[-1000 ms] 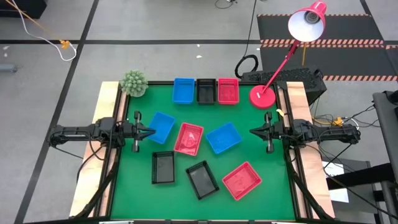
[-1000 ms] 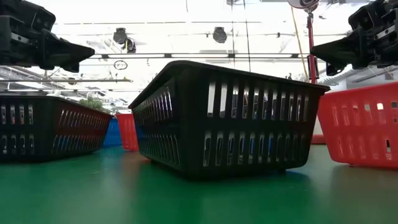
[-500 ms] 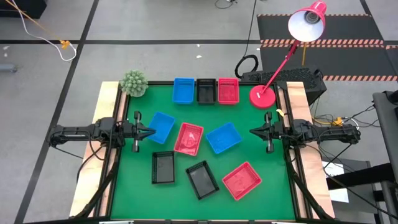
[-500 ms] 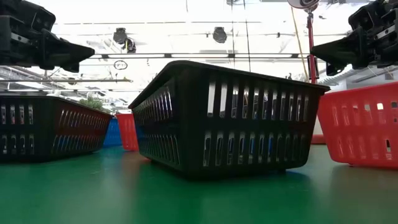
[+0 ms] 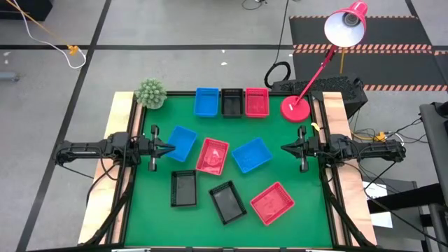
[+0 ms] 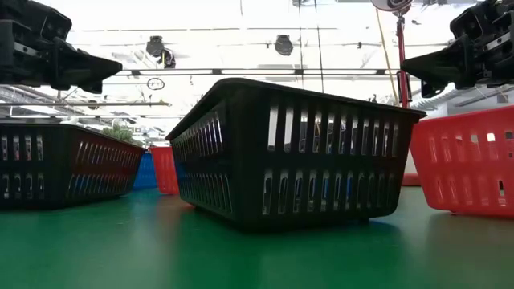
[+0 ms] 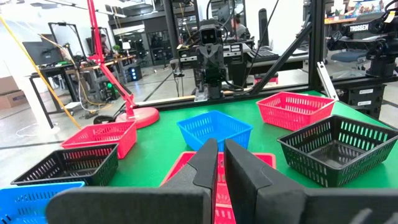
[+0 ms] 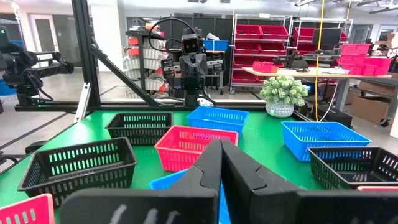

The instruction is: Stack baskets by color

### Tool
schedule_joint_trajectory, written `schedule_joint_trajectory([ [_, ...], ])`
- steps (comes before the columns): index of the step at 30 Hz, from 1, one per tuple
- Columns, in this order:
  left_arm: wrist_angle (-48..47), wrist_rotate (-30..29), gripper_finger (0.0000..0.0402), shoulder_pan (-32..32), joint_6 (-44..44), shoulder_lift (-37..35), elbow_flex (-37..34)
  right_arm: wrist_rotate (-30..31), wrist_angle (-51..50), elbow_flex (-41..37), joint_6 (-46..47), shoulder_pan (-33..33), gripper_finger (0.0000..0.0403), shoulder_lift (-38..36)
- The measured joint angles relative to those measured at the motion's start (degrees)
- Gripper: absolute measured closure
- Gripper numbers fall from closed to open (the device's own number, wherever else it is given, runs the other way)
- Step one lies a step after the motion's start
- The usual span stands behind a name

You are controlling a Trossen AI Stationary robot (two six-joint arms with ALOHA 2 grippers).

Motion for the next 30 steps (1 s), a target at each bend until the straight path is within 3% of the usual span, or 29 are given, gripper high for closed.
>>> schedule_joint_trajectory([
  [7, 0.0, 0.0, 0.0371, 0.0, 0.3, 0.0, 0.0, 0.0, 0.0, 0.0, 0.0, 0.0, 0.0403, 0.0],
  [12, 0.6, -0.6, 0.0371, 0.0, 6.4, 0.0, 0.0, 0.0, 0.0, 0.0, 0.0, 0.0, 0.0403, 0.0],
  [23, 0.9, -0.6, 0.0371, 0.0, 4.3, 0.0, 0.0, 0.0, 1.9, 0.0, 0.1, 0.0, 0.0403, 0.0],
  [30, 1.0, -0.5, 0.0371, 0.0, 1.9, 0.0, 0.0, -0.1, 3.3, 0.1, 5.4, 0.0, 0.0403, 0.0],
])
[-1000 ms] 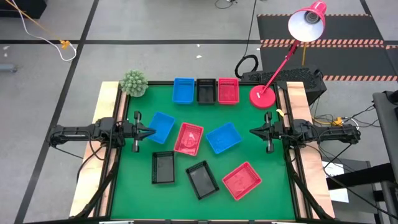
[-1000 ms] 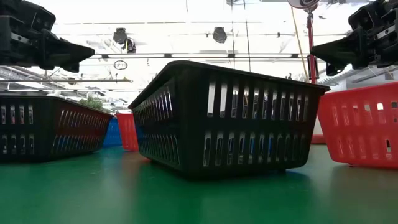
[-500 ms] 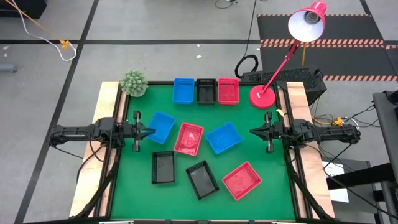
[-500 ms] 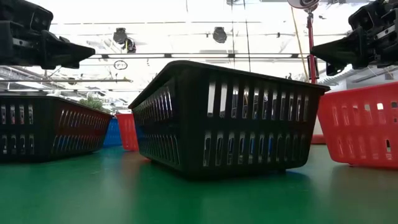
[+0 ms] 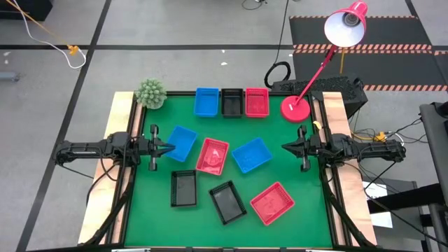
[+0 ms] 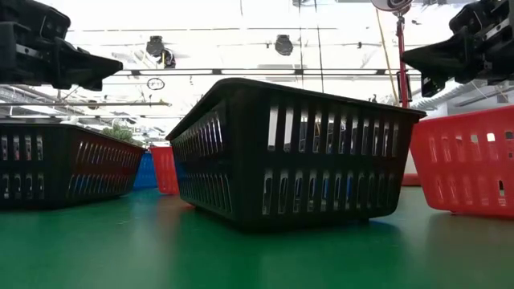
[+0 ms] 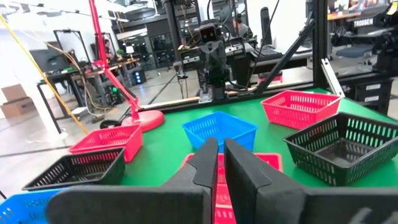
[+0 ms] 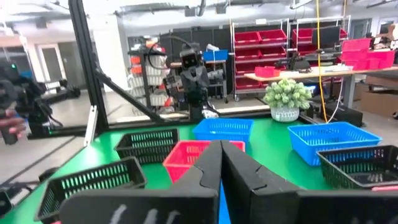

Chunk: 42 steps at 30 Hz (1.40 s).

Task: Stack baskets by color
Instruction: Stack the bottom red basket on the top red basket

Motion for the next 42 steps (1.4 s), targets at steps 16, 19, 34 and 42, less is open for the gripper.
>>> schedule_joint_trajectory([
  [16, 0.1, 0.0, 0.0371, 0.0, -6.9, 0.0, 0.0, -6.0, -10.3, 24.2, 5.4, 0.0, 0.0403, 15.1],
  [19, 0.1, 0.0, 0.0371, 0.0, -6.9, 0.0, 0.0, -6.1, -15.0, 33.0, 5.7, 0.0, 0.0403, 20.7],
  [34, -0.2, 0.1, 0.0371, 0.0, -7.7, 0.0, 0.0, -5.9, -45.2, 77.4, 3.4, 0.0, 0.0403, 48.1],
  [42, -0.1, 0.2, 0.0371, 0.0, -14.3, 0.0, 0.0, -5.9, -48.7, 79.7, 2.5, 0.0, 0.0403, 51.3],
])
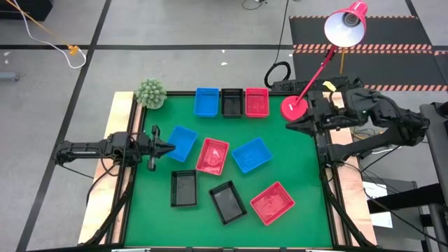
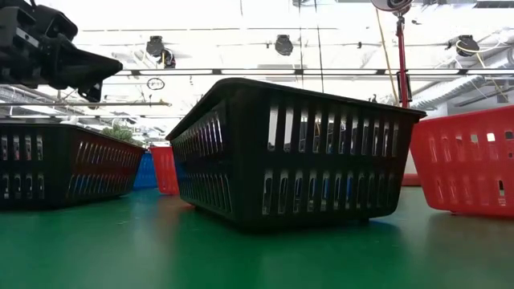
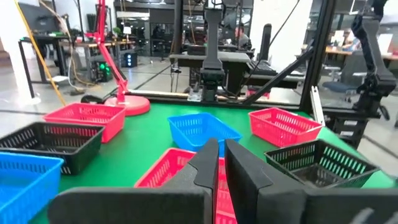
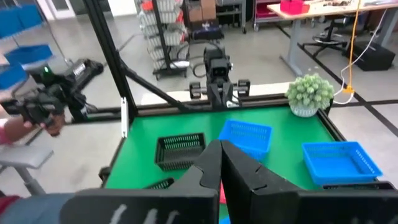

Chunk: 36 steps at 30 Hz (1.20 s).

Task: Stack baskets by color
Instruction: Stack the bottom red basket on the top red basket

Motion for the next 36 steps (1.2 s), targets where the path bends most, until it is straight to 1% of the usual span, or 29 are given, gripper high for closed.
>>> schedule_joint_trajectory([
  [5, 2.6, 0.0, 0.0371, 0.0, -4.3, 0.0, 0.5, 0.0, -1.0, -0.1, -0.3, 0.0, 0.0403, 0.0],
  [8, 3.0, -0.5, 0.0371, 0.0, -3.4, 1.2, 4.2, 0.0, -0.9, -0.6, -1.6, 0.0, 0.0403, -0.1],
  [10, 2.9, -1.0, 0.0371, 0.0, -1.9, 3.2, 7.9, 0.2, -1.0, -1.0, -2.3, 0.0, 0.0403, -0.2],
  [12, 1.6, -1.1, 0.0371, 0.0, -0.5, 5.8, 12.9, 0.3, -0.8, -1.2, -2.4, 0.0, 0.0403, -0.2],
  [15, -4.5, -1.1, 0.0371, 0.0, 0.6, 10.9, 22.5, 0.3, 0.0, -2.0, -2.4, 0.0, 0.0403, -0.2],
  [18, -11.8, -1.1, 0.0371, 0.0, 2.1, 17.3, 33.6, 0.3, 1.7, -3.7, -2.4, 0.0, 0.0403, -0.2],
  [22, -21.3, -1.1, 0.0371, 0.0, 2.0, 26.0, 48.8, 0.3, 4.0, -6.6, -2.4, 0.0, 0.0403, -0.2],
  [25, -28.3, -0.7, 0.0371, -0.1, 2.0, 32.5, 59.2, 0.2, 6.2, -8.7, -1.9, 0.0, 0.0403, -0.2],
  [29, -39.5, 0.3, 0.0371, -1.0, 1.6, 40.8, 71.3, 0.2, 8.4, -11.7, -0.1, 0.0, 0.0403, -0.2],
  [32, -46.1, 0.6, 0.0371, -3.3, -0.5, 45.7, 76.5, 0.2, 8.8, -14.1, 2.4, 0.1, 0.0403, -0.2],
  [34, -47.7, 0.6, 0.0371, -5.5, -1.6, 47.8, 77.3, 0.3, 9.9, -15.9, 4.6, 1.2, 0.0403, -0.2],
  [36, -47.7, 0.1, 0.0371, -8.2, -1.6, 49.4, 76.6, 0.3, 10.3, -17.3, 6.8, 3.2, 0.0403, -0.1],
])
